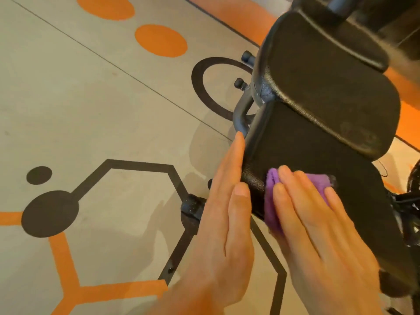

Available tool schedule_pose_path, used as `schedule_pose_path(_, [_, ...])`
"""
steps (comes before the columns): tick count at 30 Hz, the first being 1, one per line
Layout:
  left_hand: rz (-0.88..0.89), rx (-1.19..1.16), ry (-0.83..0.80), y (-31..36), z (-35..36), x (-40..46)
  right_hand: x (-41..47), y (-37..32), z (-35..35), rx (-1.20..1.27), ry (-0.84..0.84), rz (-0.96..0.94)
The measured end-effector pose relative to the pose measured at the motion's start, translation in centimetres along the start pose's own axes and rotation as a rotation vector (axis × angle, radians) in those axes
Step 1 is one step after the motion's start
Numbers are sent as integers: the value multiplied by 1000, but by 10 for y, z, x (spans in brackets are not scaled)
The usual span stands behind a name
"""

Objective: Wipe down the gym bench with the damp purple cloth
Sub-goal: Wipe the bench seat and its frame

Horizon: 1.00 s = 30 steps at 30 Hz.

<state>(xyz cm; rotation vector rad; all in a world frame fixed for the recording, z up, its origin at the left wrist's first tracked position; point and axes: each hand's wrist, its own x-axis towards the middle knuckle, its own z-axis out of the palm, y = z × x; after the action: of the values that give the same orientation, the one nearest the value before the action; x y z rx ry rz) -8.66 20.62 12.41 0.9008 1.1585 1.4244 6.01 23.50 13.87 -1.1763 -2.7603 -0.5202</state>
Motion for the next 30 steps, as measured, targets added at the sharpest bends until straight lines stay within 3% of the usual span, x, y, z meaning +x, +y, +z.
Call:
schedule_pose_path(4, [-41, -94, 8, -15, -16, 49, -20, 0, 1, -70, 95, 136])
schedule_pose_path(10, [380, 230, -104, -19, -15, 7, 14, -37, 3, -98, 299, 32])
schedule_pose_path(15, [810, 668, -99, -21, -36, 41, -51, -11, 17, -329, 303, 161])
schedule_pose_path(18, [910, 611, -125, -27, -26, 52, -29, -33, 25, -316, 361, 223])
schedule_pose_path(22, [959, 550, -98, -33, -25, 56, 0, -51, 35, -332, 491, 166])
schedule_pose_path(28, [1068, 590, -23, -38, -21, 62, -71, -5, 41, -433, 373, 237])
schedule_pose_path(30, [1090, 556, -4, -40, -18, 65, -62, -14, 41, -419, 406, 282])
